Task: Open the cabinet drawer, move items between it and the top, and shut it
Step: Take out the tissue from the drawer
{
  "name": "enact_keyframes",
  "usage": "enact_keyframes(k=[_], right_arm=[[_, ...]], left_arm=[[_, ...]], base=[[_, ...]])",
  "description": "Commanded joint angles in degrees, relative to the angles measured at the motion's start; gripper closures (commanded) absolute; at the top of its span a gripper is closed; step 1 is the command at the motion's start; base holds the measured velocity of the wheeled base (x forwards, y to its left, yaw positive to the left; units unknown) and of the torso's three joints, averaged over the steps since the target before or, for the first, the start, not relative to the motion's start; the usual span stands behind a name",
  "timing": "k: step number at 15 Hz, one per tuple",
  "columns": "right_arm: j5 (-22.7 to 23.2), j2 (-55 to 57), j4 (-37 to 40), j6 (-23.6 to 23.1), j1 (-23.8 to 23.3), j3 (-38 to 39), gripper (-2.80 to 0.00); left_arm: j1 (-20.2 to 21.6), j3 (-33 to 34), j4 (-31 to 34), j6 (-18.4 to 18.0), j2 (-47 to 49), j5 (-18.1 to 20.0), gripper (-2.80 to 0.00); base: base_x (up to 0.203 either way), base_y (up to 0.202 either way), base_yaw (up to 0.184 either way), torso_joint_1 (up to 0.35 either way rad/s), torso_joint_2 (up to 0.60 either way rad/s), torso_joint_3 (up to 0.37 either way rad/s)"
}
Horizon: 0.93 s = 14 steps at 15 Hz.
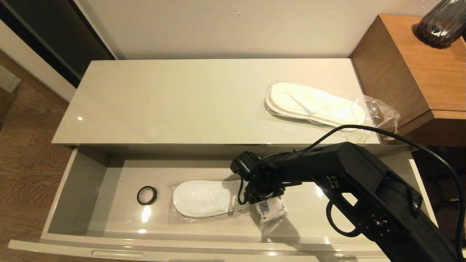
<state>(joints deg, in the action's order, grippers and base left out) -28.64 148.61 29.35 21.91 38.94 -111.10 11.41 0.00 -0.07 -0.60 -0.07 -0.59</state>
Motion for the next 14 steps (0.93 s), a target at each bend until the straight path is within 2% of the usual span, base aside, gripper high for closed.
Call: enact_keyframes(k=[1,3,4,11,14], right_arm=[[-0.3,0.7,0.0,0.0,-0.4,0.0,-2.8],[-0.7,0.5,0.4,0.0,-0.4,0.1,-2.8],[-1.0,0.3,0.3,0.0,-0.4,-0.1,0.0],[-0.7,-5.8,5.3,-0.2,-0.4,0.8,0.0],[-0.3,-8.9,10.2,-2.4,-1.2,1.4,0.0]], left_arm=[[0.0,0.1,0.0,0.0,-2.2,0.0,0.0],[0.0,0.2,0.0,0.0,-2.2,0.0,0.0],[0.0,0.2,0.0,0.0,-2.2,0.0,0.0],[0.0,0.2,0.0,0.0,-2.2,0.0,0.0],[0.0,0.2,0.0,0.0,-2.2,0.0,0.0]], base=[[0.0,0.0,0.0,0.0,0.0,0.0],[0.0,0.0,0.0,0.0,0.0,0.0],[0.0,0.0,0.0,0.0,0.0,0.0],[0.0,0.0,0.0,0.0,0.0,0.0],[0.0,0.0,0.0,0.0,0.0,0.0]])
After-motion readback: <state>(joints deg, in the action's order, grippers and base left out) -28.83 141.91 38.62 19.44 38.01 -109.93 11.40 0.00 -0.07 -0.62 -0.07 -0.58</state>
